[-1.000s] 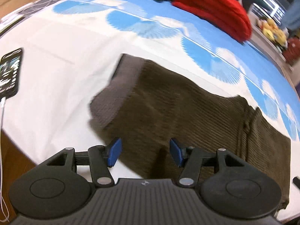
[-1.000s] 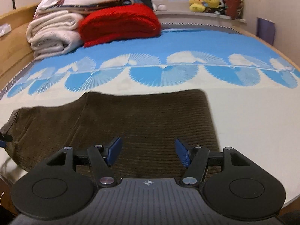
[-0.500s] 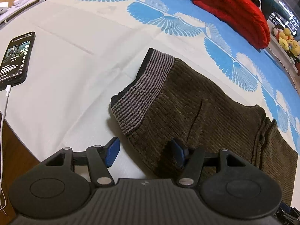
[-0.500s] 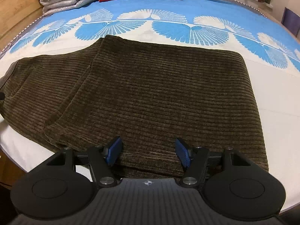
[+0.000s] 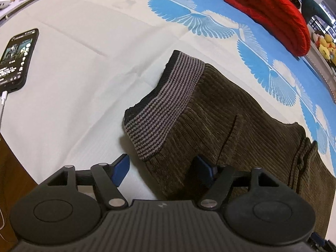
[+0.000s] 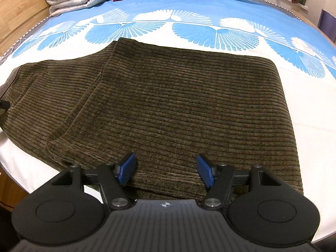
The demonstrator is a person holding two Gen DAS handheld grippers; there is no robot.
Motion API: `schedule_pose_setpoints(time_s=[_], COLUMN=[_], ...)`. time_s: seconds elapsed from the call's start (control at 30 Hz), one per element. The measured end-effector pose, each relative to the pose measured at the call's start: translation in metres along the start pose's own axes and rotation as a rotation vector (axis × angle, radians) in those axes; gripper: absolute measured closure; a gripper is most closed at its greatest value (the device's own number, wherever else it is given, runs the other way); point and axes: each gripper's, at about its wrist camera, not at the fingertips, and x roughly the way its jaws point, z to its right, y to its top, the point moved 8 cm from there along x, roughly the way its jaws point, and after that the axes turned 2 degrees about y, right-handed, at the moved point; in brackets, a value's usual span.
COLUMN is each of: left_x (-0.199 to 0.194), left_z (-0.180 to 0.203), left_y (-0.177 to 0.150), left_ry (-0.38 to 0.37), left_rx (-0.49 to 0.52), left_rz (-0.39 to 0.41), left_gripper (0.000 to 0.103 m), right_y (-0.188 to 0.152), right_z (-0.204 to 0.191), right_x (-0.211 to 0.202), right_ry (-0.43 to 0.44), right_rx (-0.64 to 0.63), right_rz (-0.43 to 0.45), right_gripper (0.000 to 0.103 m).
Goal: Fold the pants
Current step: 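Grasp the grey waistband with the left gripper, then lift the waistband end with the left gripper and fold it toward the hem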
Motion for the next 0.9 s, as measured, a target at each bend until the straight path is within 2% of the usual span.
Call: schedule_pose_setpoints(time_s=[0.13, 0.27, 0.33, 0.43, 0.5, 0.57, 0.6, 0.67, 0.77, 0.83, 0.9], left_x=[0.01, 0.017, 0.018, 0.015, 0.005, -0.011, -0.021, -0.046, -0.085, -0.111, -0.137], left_z=[-0.006, -0.002, 0.005, 0.01, 0.013, 0.024, 0.033, 0.057, 0.111, 0.158, 0.215], left_y=[0.007, 0.015, 0.016, 0.018, 0.021, 0.026, 0.029, 0.033, 0.031, 0.024, 0.007], left_ry=[-0.021, -0.02, -0.02, 0.001, 0.004, 0.008, 0.002, -0.038, -0.146, -0.234, -0.359], left_rx=[-0.075, -0.093, -0.077, -0.055, -0.056, -0.026, -0.004, 0.033, 0.101, 0.166, 0.25], left_rz=[-0.013, 0.008, 0.023, 0.049, 0.071, 0.123, 0.159, 0.229, 0.311, 0.344, 0.357], left_gripper=[0.019, 0.016, 0.022, 0.041, 0.063, 0.075, 0.076, 0.077, 0.078, 0.078, 0.079], right_y=[-0.001, -0.002, -0.003, -0.004, -0.004, -0.004, -0.003, -0.003, 0.001, 0.005, 0.008], right_z=[0.0, 0.0, 0.001, 0.003, 0.005, 0.009, 0.011, 0.016, 0.025, 0.034, 0.046], right_x=[0.0, -0.002, -0.003, -0.006, -0.008, -0.011, -0.013, -0.017, -0.029, -0.039, -0.049], right_ry=[0.005, 0.007, 0.009, 0.013, 0.013, 0.01, 0.007, 0.005, 0.013, 0.019, 0.022], right_rx=[-0.003, -0.008, -0.006, 0.0, 0.004, 0.015, 0.021, 0.041, 0.077, 0.106, 0.145], right_rz=[0.0, 0.003, 0.006, 0.009, 0.015, 0.024, 0.029, 0.048, 0.097, 0.143, 0.191], right_gripper=[0.036, 0.036, 0.036, 0.036, 0.036, 0.037, 0.037, 0.038, 0.039, 0.039, 0.039])
